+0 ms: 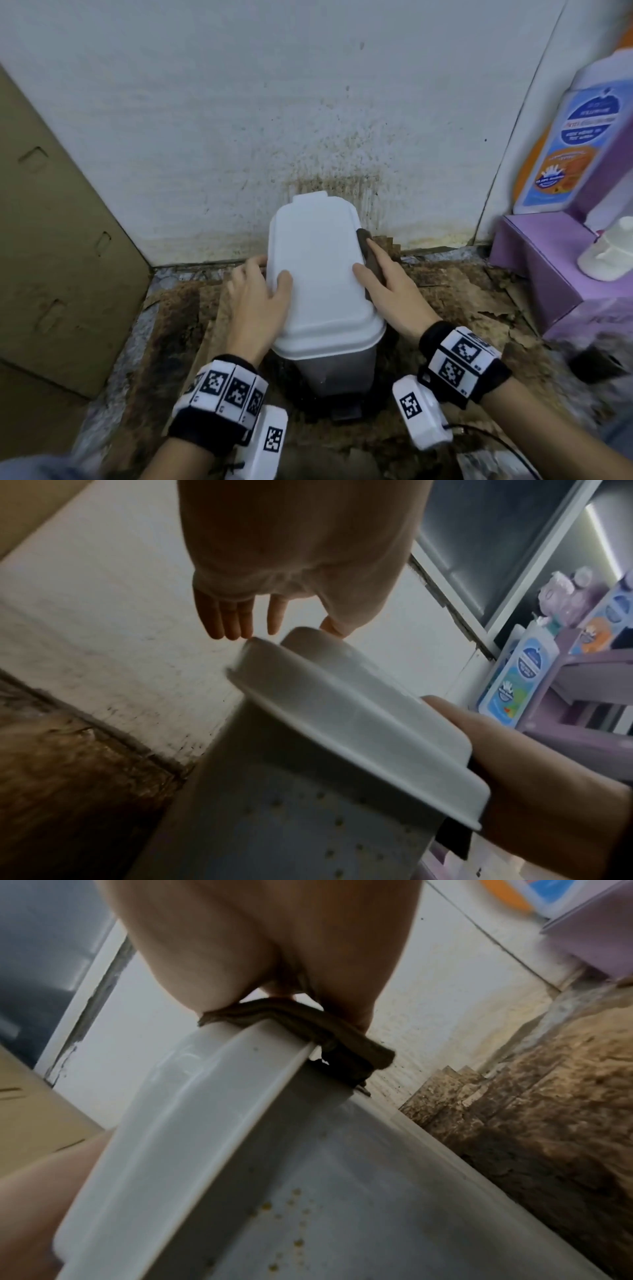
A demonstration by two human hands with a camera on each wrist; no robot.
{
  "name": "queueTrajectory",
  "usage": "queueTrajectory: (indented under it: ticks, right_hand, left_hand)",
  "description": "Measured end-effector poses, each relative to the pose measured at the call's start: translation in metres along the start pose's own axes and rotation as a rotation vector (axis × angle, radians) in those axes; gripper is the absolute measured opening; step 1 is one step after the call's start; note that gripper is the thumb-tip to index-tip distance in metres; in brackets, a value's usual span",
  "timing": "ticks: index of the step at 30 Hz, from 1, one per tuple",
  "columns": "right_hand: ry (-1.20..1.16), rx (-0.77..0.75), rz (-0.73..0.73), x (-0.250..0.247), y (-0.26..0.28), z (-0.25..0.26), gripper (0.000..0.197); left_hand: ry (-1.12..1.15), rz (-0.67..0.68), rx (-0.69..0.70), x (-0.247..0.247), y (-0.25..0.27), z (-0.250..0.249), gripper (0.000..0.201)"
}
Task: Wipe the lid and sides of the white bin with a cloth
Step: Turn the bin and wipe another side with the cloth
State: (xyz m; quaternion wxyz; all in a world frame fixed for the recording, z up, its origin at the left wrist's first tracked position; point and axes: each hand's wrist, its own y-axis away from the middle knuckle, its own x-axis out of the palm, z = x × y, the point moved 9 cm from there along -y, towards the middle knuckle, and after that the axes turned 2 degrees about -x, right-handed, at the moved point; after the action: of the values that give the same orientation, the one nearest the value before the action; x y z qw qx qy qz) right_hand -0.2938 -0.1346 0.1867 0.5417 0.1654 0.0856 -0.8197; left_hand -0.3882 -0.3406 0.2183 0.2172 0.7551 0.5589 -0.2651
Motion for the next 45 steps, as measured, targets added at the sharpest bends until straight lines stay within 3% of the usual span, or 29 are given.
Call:
queueTrajectory:
  ticks: [4, 8, 16, 21, 28, 35, 41, 45]
  right_hand:
    - [-0.131, 0.024, -0.017, -0.004, 0.001, -0.013, 0.085]
    - [-0.108, 0.054, -0.057, -0.006, 0.001, -0.02, 0.093]
    - [-0.012, 0.102, -0.12, -0.009, 0.015, -0.015, 0.107]
    - [-0.084, 0.131, -0.275, -0.007, 0.036, -0.012, 0.099]
    - [-0.151, 0.15, -0.381, 0.014, 0.056, -0.014, 0.104]
    - [-0.175, 0.107, -0.295, 0.03, 0.042, -0.009, 0.098]
    - [-0.207, 0.124, -0.276, 0.014, 0.019, -0.012, 0.092]
    - [-0.186, 0.085, -0.22, 0.004, -0.005, -0.013, 0.09]
  left_hand:
    - [0.011, 0.143, -0.06, 0.022, 0.011, 0.011, 0.077]
    - [0.075, 0.182, -0.052, 0.039, 0.013, 0.014, 0.084]
    - [0.175, 0.203, -0.041, 0.039, 0.009, 0.013, 0.075]
    - [0.23, 0.225, 0.02, 0.03, 0.004, 0.002, 0.06]
    - [0.169, 0.355, 0.059, 0.022, -0.014, 0.005, 0.069]
    - [0.196, 0.305, 0.037, 0.015, -0.016, 0.018, 0.065]
    - [0.055, 0.213, -0.004, 0.015, -0.017, 0.039, 0.101]
    - [0.015, 0.149, -0.063, 0.01, -0.001, 0.045, 0.1]
